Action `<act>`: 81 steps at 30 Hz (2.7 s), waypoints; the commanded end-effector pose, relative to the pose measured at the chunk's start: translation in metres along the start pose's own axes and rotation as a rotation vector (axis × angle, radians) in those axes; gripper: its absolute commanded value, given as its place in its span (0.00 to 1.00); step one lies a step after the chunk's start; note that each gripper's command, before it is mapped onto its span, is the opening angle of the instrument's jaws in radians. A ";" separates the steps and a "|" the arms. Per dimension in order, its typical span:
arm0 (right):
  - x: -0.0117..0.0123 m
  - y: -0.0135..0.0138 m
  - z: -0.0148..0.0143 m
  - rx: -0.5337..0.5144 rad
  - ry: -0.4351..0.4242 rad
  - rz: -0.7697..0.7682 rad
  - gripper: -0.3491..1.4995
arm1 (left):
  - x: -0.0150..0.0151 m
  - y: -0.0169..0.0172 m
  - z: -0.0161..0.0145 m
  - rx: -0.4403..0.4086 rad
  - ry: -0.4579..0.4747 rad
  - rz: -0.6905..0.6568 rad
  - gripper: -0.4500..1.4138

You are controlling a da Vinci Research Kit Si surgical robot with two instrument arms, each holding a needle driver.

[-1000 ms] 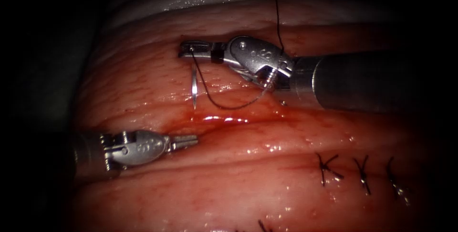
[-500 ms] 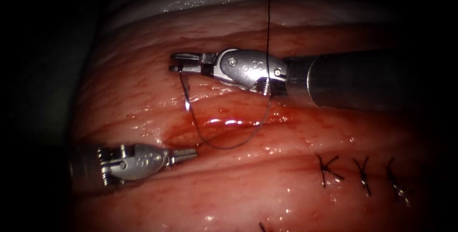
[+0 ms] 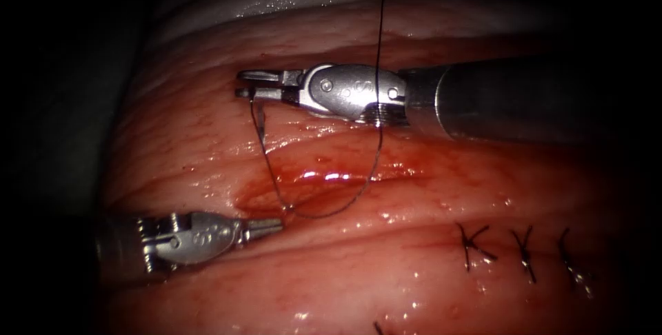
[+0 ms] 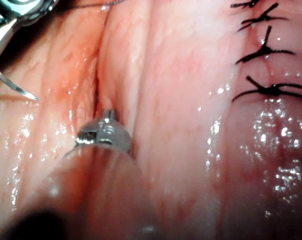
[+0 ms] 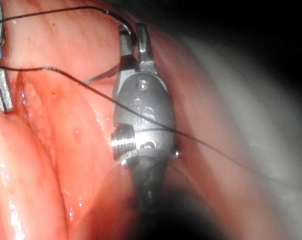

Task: Wound Closure
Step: Throw the needle through the top of the incision with the right needle driver.

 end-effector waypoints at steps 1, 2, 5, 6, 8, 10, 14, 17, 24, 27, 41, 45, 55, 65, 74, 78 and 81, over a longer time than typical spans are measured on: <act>-0.0005 0.0000 0.0009 0.003 0.004 -0.007 0.00 | -0.0002 0.0001 0.0007 0.000 0.000 0.001 0.00; -0.0005 0.0001 0.0009 0.005 0.002 -0.013 0.00 | -0.0002 0.0002 0.0007 -0.001 0.000 0.001 0.00; -0.0006 0.0001 0.0009 0.009 -0.002 -0.032 0.00 | -0.0001 0.0002 0.0006 0.001 0.002 0.000 0.00; -0.0006 0.0000 0.0009 0.011 -0.003 -0.038 0.00 | -0.0001 0.0003 0.0005 0.001 0.002 -0.001 0.00; -0.0007 0.0000 0.0008 0.022 -0.013 -0.063 0.00 | 0.0001 0.0002 0.0004 0.002 0.004 -0.002 0.00; -0.0007 -0.0001 0.0007 0.029 -0.018 -0.082 0.00 | 0.0002 0.0002 0.0003 0.004 0.009 -0.005 0.00; -0.0008 0.0000 0.0005 0.030 -0.017 -0.112 0.00 | 0.0004 0.0000 0.0001 0.003 0.011 -0.008 0.00; -0.0009 0.0000 0.0005 0.036 -0.022 -0.137 0.00 | 0.0005 -0.0001 -0.0001 0.005 0.016 -0.015 0.00; -0.0016 -0.0010 0.0003 0.064 -0.040 -0.216 0.00 | 0.0006 -0.0002 -0.0004 0.008 0.026 -0.018 0.00; -0.0022 -0.0018 0.0001 0.078 -0.044 -0.227 0.00 | 0.0007 -0.0004 -0.0006 0.009 0.031 -0.021 0.00; -0.0062 -0.0060 -0.0023 0.115 -0.090 -0.247 0.00 | -0.0001 -0.0016 -0.0020 0.025 0.046 -0.024 0.00; -0.0070 -0.0069 -0.0031 0.115 -0.102 -0.179 0.00 | -0.0005 -0.0017 -0.0021 0.027 0.045 -0.022 0.00; -0.0093 -0.0093 -0.0034 0.143 -0.169 -0.024 0.00 | -0.0011 -0.0016 -0.0016 0.032 0.045 -0.016 0.00; -0.0104 -0.0106 -0.0038 0.174 -0.281 -0.015 0.00 | -0.0013 -0.0015 -0.0019 0.031 0.045 -0.015 0.00; -0.0092 -0.0096 -0.0050 0.229 -0.334 -0.073 0.00 | -0.0013 -0.0015 -0.0020 0.031 0.045 -0.015 0.00; -0.0092 -0.0097 -0.0050 0.270 -0.336 -0.106 0.00 | -0.0013 -0.0015 -0.0020 0.031 0.045 -0.015 0.00; -0.0091 -0.0098 -0.0052 0.309 -0.339 -0.152 0.00 | -0.0014 -0.0015 -0.0020 0.030 0.045 -0.015 0.00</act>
